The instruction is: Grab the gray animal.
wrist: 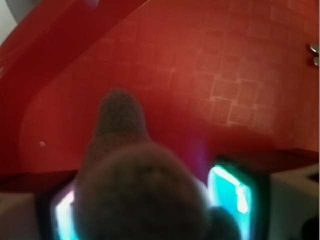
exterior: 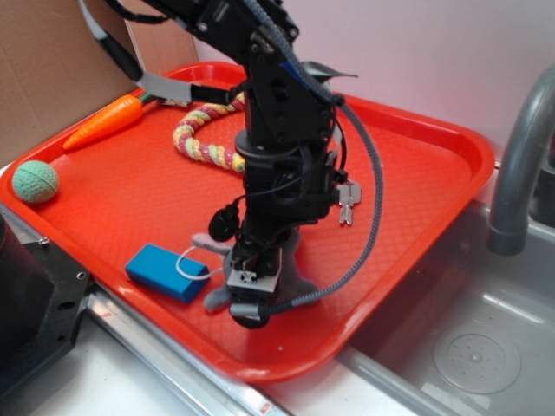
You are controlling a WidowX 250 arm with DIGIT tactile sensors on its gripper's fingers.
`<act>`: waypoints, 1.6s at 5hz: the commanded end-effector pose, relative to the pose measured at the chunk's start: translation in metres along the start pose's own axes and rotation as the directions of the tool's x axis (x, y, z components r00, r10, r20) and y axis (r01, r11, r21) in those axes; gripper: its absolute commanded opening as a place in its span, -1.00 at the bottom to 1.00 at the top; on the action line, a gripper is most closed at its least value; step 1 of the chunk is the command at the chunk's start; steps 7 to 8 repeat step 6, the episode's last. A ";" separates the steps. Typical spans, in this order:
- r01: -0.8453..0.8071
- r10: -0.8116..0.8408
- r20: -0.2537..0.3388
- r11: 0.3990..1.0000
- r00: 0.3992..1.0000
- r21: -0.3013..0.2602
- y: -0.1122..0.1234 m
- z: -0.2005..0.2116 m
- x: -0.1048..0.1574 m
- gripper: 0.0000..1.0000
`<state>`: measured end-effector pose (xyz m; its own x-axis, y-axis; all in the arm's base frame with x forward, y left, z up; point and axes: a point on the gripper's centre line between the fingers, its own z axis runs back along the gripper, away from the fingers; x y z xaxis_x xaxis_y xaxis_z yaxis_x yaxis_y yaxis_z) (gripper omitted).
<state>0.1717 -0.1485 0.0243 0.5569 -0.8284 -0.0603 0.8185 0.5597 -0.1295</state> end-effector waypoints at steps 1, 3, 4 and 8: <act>-0.022 0.021 0.014 0.999 1.000 0.036 -0.011 0.011 0.016 -1.00; -0.515 0.529 -0.034 0.837 0.848 0.186 0.047 0.113 -0.051 -1.00; -0.716 0.719 0.057 0.675 0.693 0.179 0.068 0.164 -0.097 -1.00; -0.811 0.776 0.247 0.524 0.580 0.259 0.073 0.230 -0.120 -1.00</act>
